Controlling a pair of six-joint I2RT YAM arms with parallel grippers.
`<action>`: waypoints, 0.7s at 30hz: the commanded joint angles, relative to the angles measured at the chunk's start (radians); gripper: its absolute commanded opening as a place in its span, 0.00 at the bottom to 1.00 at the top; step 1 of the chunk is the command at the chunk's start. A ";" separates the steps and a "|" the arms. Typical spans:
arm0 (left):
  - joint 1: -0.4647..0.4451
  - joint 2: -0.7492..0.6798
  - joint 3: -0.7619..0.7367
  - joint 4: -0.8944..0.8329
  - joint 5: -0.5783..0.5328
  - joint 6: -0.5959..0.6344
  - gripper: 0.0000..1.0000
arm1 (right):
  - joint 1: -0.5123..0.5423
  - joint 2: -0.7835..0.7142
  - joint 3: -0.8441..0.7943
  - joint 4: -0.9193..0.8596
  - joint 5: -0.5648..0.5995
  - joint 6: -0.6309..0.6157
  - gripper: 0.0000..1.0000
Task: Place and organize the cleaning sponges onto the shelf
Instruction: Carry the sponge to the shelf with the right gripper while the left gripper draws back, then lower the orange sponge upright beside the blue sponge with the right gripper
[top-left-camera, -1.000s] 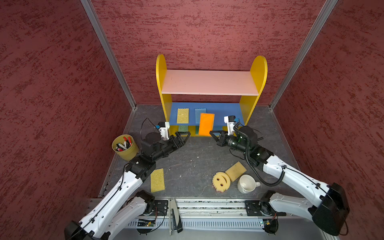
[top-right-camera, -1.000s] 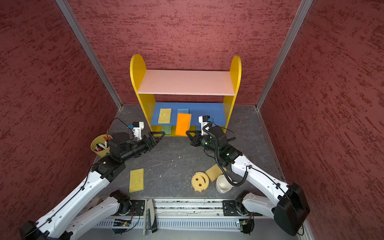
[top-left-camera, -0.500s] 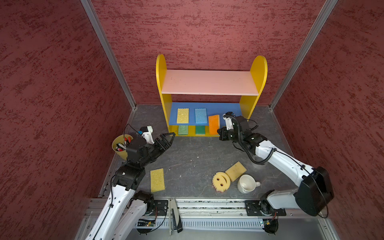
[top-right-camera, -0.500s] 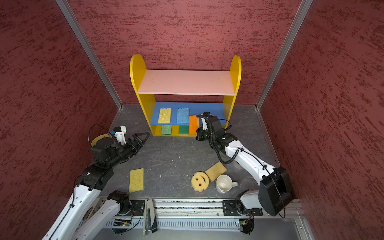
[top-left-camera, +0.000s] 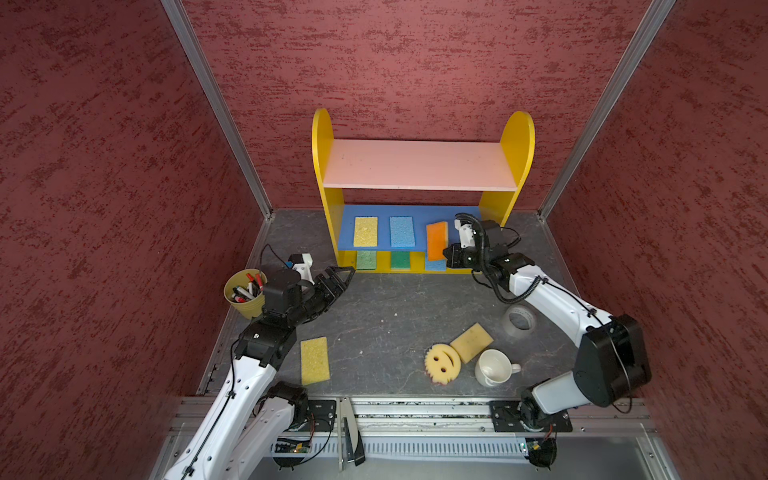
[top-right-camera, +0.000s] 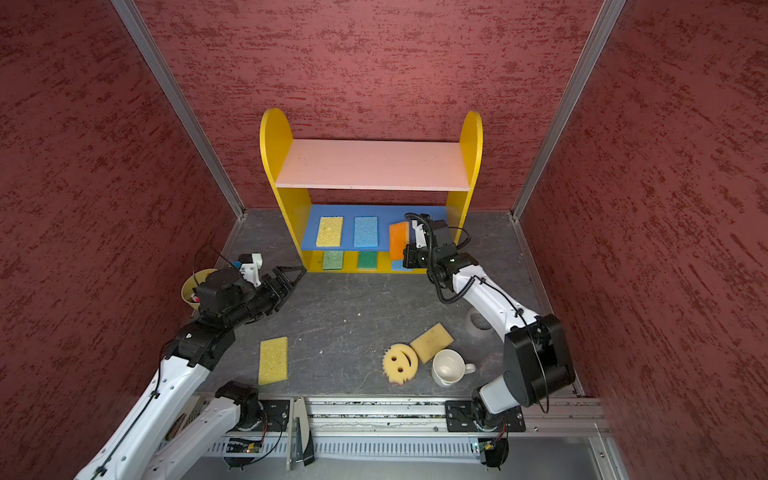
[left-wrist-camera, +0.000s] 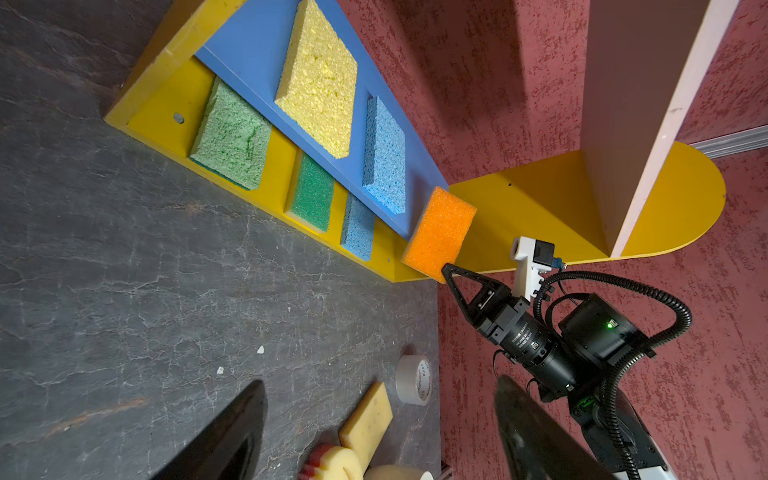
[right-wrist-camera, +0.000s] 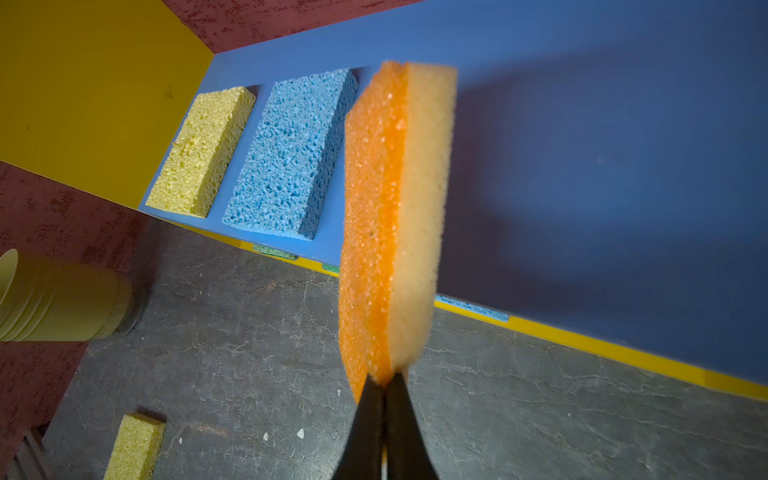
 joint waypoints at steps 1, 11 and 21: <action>0.008 0.005 -0.011 0.031 0.028 -0.007 0.86 | -0.011 0.023 0.039 -0.008 -0.026 -0.019 0.00; 0.034 -0.021 -0.017 0.000 0.023 0.012 0.86 | -0.014 0.092 0.093 -0.030 0.000 -0.013 0.00; 0.073 -0.025 -0.027 -0.007 0.041 0.016 0.86 | -0.013 0.125 0.139 -0.079 0.065 -0.022 0.00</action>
